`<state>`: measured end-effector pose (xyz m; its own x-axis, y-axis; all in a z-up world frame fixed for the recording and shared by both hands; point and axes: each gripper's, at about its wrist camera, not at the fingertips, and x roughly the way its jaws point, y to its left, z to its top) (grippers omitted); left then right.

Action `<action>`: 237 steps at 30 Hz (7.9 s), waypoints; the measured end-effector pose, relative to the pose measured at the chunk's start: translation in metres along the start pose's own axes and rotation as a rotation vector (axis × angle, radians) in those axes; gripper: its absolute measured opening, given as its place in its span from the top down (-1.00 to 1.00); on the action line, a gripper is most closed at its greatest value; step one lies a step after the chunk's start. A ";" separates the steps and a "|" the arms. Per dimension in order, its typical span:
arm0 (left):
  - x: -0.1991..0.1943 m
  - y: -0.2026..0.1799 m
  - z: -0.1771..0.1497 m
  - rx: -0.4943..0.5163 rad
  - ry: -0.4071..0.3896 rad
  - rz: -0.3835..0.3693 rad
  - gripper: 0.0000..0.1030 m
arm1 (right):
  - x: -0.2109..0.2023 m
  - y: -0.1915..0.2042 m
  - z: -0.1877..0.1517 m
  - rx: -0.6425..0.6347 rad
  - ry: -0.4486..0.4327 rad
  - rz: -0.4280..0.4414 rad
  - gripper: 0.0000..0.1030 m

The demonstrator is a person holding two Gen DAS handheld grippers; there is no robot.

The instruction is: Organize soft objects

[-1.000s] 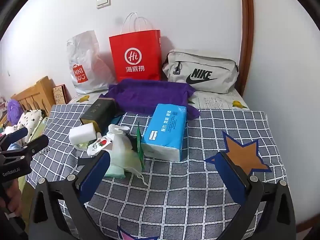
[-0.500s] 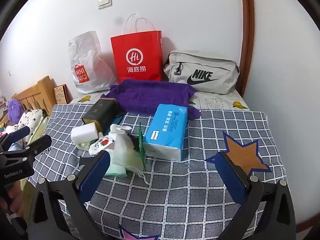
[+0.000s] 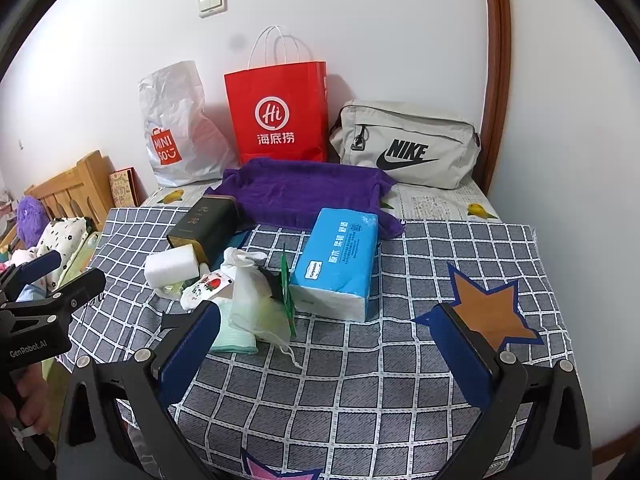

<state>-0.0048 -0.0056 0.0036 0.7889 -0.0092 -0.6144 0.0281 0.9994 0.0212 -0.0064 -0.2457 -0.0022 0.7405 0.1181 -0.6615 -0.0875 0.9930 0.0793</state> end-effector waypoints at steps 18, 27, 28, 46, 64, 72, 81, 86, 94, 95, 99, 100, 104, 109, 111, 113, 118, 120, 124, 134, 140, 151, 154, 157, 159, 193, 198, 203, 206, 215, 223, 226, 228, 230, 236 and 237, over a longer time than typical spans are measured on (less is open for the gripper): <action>-0.001 0.002 0.002 0.001 -0.001 0.002 -1.00 | -0.003 0.003 0.002 -0.003 -0.005 -0.001 -1.00; -0.003 0.001 0.005 0.010 -0.006 0.003 -1.00 | -0.005 0.001 0.001 0.003 -0.012 -0.003 -1.00; -0.004 0.000 0.004 0.012 -0.008 0.005 -1.00 | -0.005 0.001 0.001 0.003 -0.012 -0.001 -1.00; -0.006 -0.001 0.002 0.014 -0.012 0.005 -1.00 | -0.008 0.002 0.003 -0.005 -0.016 -0.008 -1.00; -0.006 -0.001 0.002 0.016 -0.016 -0.004 -1.00 | -0.008 0.008 0.003 -0.016 -0.021 0.005 -1.00; 0.003 0.005 0.000 0.011 -0.002 0.003 -1.00 | 0.003 0.010 -0.001 -0.029 -0.002 0.020 -1.00; 0.035 0.026 -0.017 -0.036 0.076 0.012 -1.00 | 0.037 0.002 -0.012 -0.011 0.064 0.047 -1.00; 0.055 0.038 -0.027 -0.057 0.116 0.030 -1.00 | 0.061 0.001 -0.017 -0.007 0.090 0.079 -0.90; 0.081 0.047 -0.035 -0.083 0.152 0.016 -1.00 | 0.101 0.015 -0.018 -0.092 0.105 0.137 -0.27; 0.084 0.048 -0.036 -0.086 0.154 0.016 -1.00 | 0.106 0.017 -0.018 -0.098 0.112 0.142 -0.20; 0.097 0.051 -0.038 -0.090 0.168 0.011 -1.00 | 0.123 0.023 -0.017 -0.122 0.123 0.162 0.02; 0.100 0.051 -0.038 -0.086 0.172 0.017 -1.00 | 0.127 0.025 -0.017 -0.127 0.126 0.168 0.12; 0.111 0.054 -0.038 -0.090 0.185 0.023 -1.00 | 0.142 0.031 -0.016 -0.142 0.143 0.179 0.40; 0.121 0.059 -0.036 -0.088 0.171 -0.002 -1.00 | 0.156 0.031 -0.018 -0.136 0.165 0.190 0.78; 0.126 0.061 -0.034 -0.094 0.171 -0.023 -0.99 | 0.155 0.029 -0.019 -0.135 0.163 0.191 0.80; 0.133 0.062 -0.030 -0.108 0.175 -0.048 -0.99 | 0.153 0.028 -0.019 -0.133 0.160 0.191 0.83; 0.148 0.056 -0.015 -0.102 0.162 -0.093 -1.00 | 0.141 0.023 -0.020 -0.135 0.142 0.190 0.86; 0.158 0.050 -0.010 -0.070 0.173 -0.080 -1.00 | 0.138 0.020 -0.020 -0.132 0.144 0.199 0.87; 0.173 0.045 -0.009 -0.034 0.189 -0.075 -1.00 | 0.142 0.020 -0.022 -0.143 0.160 0.198 0.87; 0.194 0.047 -0.011 -0.032 0.216 -0.094 -0.89 | 0.160 0.025 -0.016 -0.117 0.187 0.224 0.84; 0.189 0.044 -0.014 -0.009 0.206 -0.153 -0.30 | 0.150 0.024 -0.016 -0.122 0.150 0.216 0.92; 0.153 0.045 -0.004 0.040 0.135 -0.154 -0.22 | 0.118 0.016 -0.008 -0.098 0.093 0.232 0.93; 0.143 0.048 0.000 0.030 0.123 -0.159 -0.22 | 0.108 0.015 -0.004 -0.101 0.076 0.231 0.93; 0.135 0.050 0.005 0.023 0.111 -0.162 -0.22 | 0.099 0.013 0.001 -0.101 0.057 0.230 0.93; 0.131 0.050 0.009 0.021 0.106 -0.155 -0.22 | 0.094 0.011 0.006 -0.099 0.045 0.227 0.93; 0.200 0.045 0.138 -0.026 0.130 -0.044 -0.22 | 0.184 -0.053 0.137 0.000 0.032 0.121 0.93; 0.223 0.044 0.155 -0.025 0.144 -0.048 -0.22 | 0.208 -0.055 0.152 0.004 0.043 0.115 0.93; 0.245 0.042 0.167 -0.025 0.160 -0.047 -0.22 | 0.234 -0.055 0.161 0.005 0.065 0.123 0.93; 0.259 0.040 0.172 -0.022 0.174 -0.042 -0.22 | 0.251 -0.056 0.166 0.009 0.082 0.126 0.93; 0.298 0.036 0.184 -0.006 0.218 -0.022 -0.22 | 0.294 -0.064 0.178 0.030 0.125 0.121 0.93; 0.329 0.029 0.190 -0.001 0.248 -0.020 -0.22 | 0.323 -0.070 0.183 0.041 0.172 0.103 0.93; 0.343 0.024 0.190 0.013 0.266 -0.022 -0.22 | 0.335 -0.070 0.181 0.039 0.205 0.098 0.93; 0.352 0.021 0.190 0.019 0.283 -0.022 -0.22 | 0.339 -0.070 0.178 0.037 0.219 0.093 0.93; 0.361 0.018 0.190 0.020 0.299 -0.028 -0.22 | 0.342 -0.071 0.176 0.039 0.234 0.093 0.90; 0.388 0.006 0.195 0.047 0.336 -0.036 -0.23 | 0.345 -0.071 0.170 0.028 0.246 0.102 0.84; 0.392 0.005 0.196 0.047 0.346 -0.042 -0.23 | 0.344 -0.070 0.169 0.021 0.247 0.102 0.82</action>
<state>0.4249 -0.0105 -0.0825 0.5323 -0.0298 -0.8460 0.0904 0.9957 0.0218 0.3672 -0.2751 -0.1098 0.5435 0.2171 -0.8109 -0.1375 0.9760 0.1691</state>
